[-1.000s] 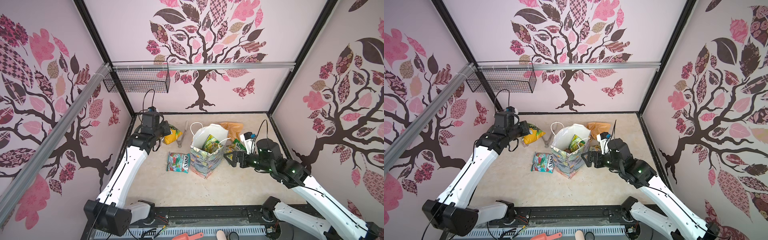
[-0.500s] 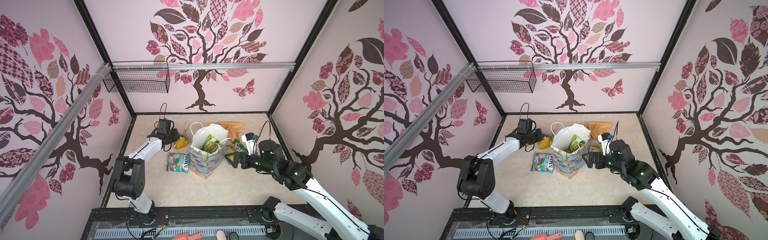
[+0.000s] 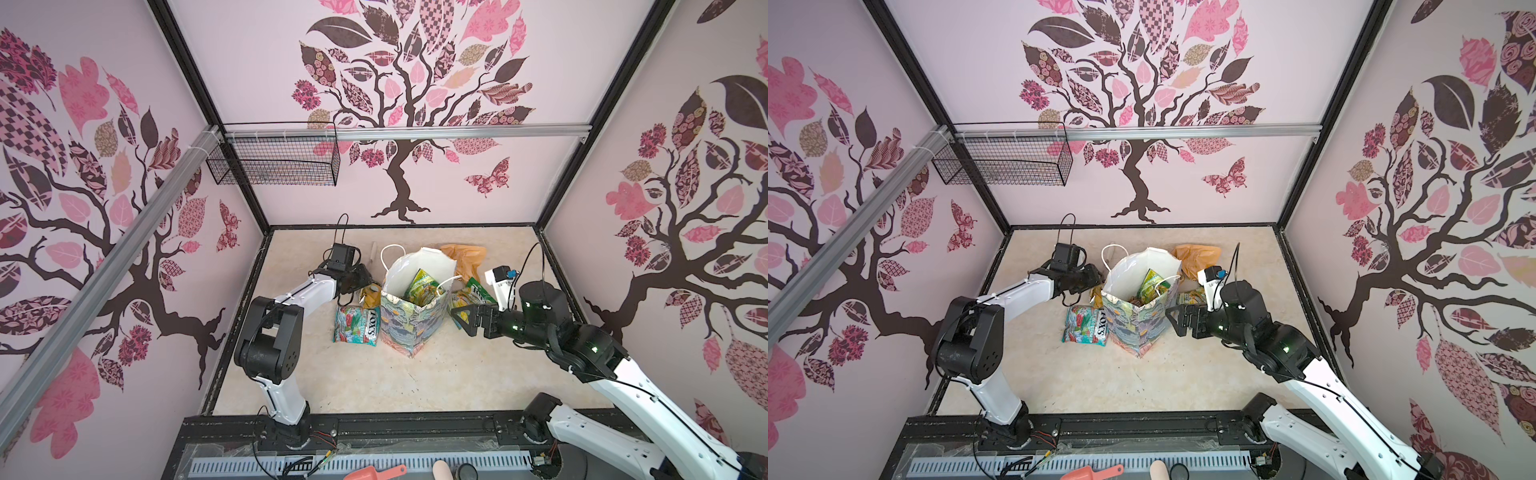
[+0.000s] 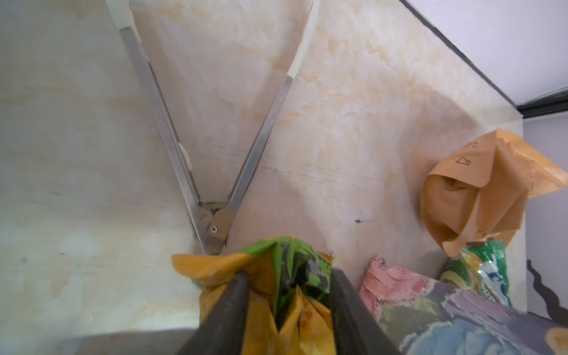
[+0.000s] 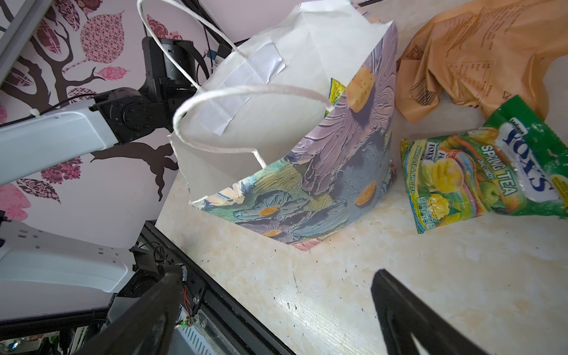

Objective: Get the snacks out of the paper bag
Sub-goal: 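Lower the yellow pack onto the table beside the tongs and release, then move the left gripper back over the bag and lower it inside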

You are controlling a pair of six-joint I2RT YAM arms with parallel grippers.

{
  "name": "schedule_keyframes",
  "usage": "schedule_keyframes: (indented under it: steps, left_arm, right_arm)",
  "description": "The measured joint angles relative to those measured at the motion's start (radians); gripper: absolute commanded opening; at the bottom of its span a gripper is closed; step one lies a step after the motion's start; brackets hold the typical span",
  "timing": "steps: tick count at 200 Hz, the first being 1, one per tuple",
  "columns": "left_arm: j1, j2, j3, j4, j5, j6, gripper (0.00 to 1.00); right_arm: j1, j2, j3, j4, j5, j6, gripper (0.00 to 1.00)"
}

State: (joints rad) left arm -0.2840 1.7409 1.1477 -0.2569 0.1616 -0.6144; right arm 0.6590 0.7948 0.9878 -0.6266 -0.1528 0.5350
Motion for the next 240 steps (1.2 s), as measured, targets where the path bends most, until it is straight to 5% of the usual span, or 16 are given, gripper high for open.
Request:
schedule_keyframes:
  steps: [35,100,147,189,240]
  left_arm:
    - [0.001,-0.141,0.0,-0.044,-0.021,0.033,0.63]
    - [-0.007,-0.449,0.022,-0.158,-0.068,0.087,0.64]
    - [-0.153,-0.558,0.236,-0.251,-0.071,0.126,0.67]
    - [-0.329,-0.495,0.457,-0.359,-0.114,0.194,0.67]
    - [-0.536,-0.176,0.751,-0.623,-0.284,0.299,0.64]
  right_arm:
    - [0.0,-0.001,0.0,0.0,0.0,0.003,1.0]
    - [0.0,0.003,0.0,0.0,0.001,0.008,0.99]
    - [0.0,0.029,0.0,0.016,-0.001,0.011,1.0]
    - [0.0,0.036,0.0,0.027,-0.008,0.019,0.99]
    - [0.0,0.028,-0.001,0.025,-0.008,0.024,1.0]
